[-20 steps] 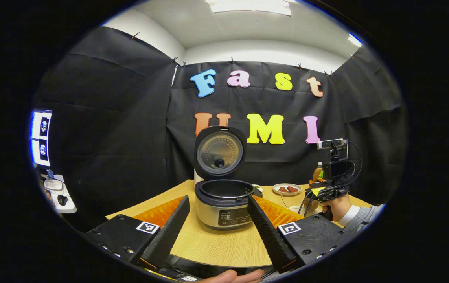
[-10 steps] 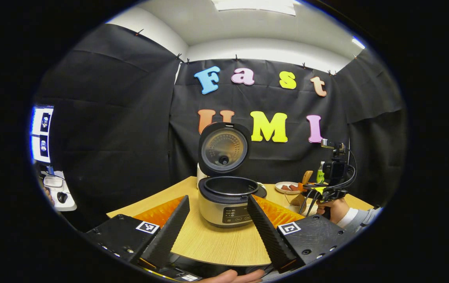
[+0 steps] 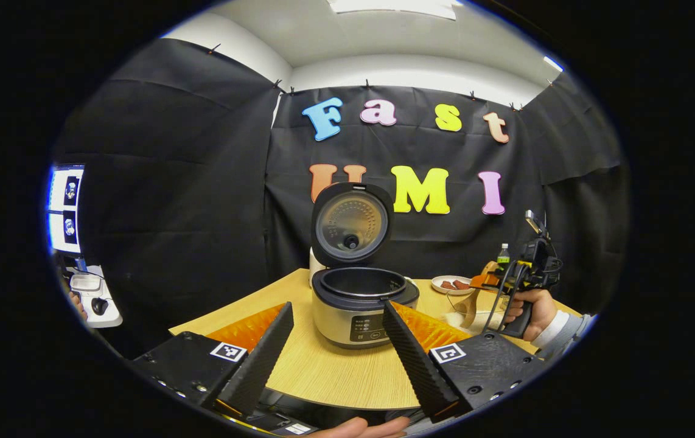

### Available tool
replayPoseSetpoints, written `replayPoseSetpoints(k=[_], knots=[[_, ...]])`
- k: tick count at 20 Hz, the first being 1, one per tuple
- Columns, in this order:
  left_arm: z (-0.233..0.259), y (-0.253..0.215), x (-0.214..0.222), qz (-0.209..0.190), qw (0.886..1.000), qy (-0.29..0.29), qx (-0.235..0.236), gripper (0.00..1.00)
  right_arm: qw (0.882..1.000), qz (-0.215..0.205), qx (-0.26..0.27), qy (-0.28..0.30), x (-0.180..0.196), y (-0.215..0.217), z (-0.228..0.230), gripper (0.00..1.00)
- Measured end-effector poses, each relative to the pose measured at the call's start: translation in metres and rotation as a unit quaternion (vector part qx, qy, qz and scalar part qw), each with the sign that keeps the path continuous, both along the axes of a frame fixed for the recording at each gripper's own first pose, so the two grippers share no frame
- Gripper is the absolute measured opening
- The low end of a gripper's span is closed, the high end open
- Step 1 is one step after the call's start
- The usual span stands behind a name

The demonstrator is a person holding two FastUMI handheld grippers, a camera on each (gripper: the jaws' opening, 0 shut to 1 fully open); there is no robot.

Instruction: Close the left gripper, press the button to open the rice cooker; take a wooden spoon from the chopstick holder with the right hand, scoop a spoonful of rice and pour it into the rice cooker, then put the wooden spoon back into the chopstick holder.

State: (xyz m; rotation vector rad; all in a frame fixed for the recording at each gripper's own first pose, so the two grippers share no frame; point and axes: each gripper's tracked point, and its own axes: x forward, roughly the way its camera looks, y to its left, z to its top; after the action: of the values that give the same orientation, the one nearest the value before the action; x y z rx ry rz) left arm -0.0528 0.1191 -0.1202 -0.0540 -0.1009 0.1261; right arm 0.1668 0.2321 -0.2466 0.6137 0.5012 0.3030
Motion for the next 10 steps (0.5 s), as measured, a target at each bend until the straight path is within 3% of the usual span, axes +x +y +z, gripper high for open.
replayPoseSetpoints(k=[3, 7, 10], knots=[[0.0, -0.003, -0.001, -0.002, 1.0, 0.0, 0.003, 0.94, 0.994, -0.018, 0.091, 0.065, 0.007, -0.014, -0.011, 0.13], [-0.001, -0.008, 0.001, -0.003, 1.0, 0.002, 0.017, 0.94, 0.974, -0.035, 0.191, 0.115, 0.011, -0.032, -0.018, 0.14], [-0.002, -0.009, 0.002, -0.002, 1.0, 0.008, 0.02, 0.94, 0.965, -0.043, 0.224, 0.127, 0.012, -0.04, -0.016, 0.13]])
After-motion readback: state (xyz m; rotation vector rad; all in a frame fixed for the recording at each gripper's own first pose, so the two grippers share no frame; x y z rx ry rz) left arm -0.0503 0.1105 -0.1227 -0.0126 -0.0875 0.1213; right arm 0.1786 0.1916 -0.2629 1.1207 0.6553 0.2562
